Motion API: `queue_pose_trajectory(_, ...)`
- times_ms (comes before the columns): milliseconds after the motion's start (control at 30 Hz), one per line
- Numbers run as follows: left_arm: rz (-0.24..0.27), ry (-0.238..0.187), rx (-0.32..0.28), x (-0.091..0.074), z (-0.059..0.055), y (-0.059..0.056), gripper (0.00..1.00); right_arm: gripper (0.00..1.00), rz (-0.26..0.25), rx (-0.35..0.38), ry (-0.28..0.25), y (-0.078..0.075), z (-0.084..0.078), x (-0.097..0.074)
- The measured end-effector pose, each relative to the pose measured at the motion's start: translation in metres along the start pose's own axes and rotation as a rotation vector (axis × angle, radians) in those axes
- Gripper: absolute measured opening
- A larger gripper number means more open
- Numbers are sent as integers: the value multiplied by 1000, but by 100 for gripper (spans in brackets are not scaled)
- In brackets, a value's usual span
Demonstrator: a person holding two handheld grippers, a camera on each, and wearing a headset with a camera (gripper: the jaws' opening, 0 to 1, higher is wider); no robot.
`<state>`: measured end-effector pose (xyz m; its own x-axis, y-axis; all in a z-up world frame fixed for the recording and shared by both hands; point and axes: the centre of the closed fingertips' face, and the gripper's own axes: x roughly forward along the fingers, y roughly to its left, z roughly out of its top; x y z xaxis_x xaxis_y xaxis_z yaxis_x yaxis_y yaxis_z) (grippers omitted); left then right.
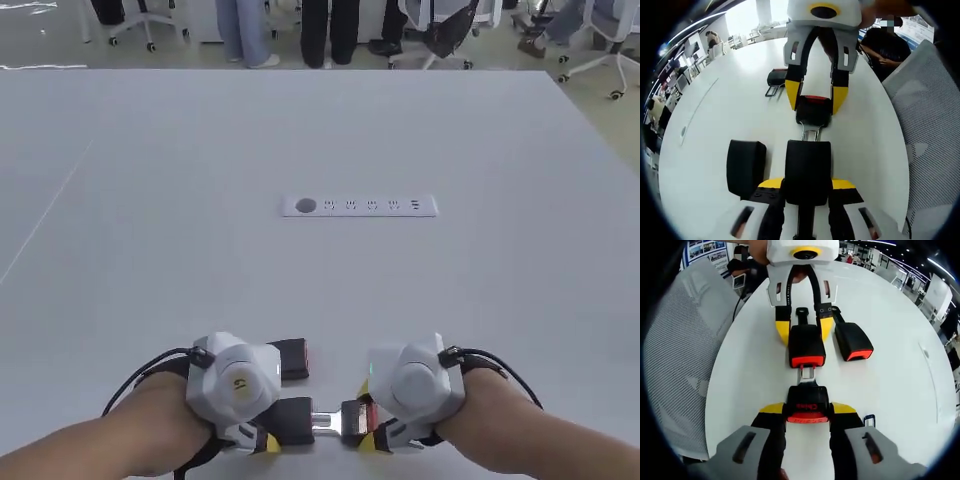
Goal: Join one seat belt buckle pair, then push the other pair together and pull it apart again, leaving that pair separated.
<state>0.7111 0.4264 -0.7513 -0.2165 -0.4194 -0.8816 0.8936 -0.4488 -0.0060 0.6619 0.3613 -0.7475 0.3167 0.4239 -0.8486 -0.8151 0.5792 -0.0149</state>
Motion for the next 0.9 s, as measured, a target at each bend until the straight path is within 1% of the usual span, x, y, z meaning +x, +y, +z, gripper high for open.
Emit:
queue_pose_trajectory(300,-15,4,30,1,1,0,33,31,17,-26,-16,-3,4,3)
queue_pose_trajectory(367,-18,6,32,1,1,0,33,30,20,-32,-4,-3,4,3)
queue_pose_trajectory(567,-19,2,31,1,1,0,32,29,13,-25,-1,-2,4,2)
queue_pose_trajectory(667,-27,-6,36,1,1,1,32,29,10,3,4,-1,5,2)
queue_pose_trajectory(767,-32,-2,46,1,1,1,31,28,11,-10,8,-1,8,3)
queue_pose_trajectory(900,-29,-5,46,1,1,1,31,28,11,-13,8,-2,9,5)
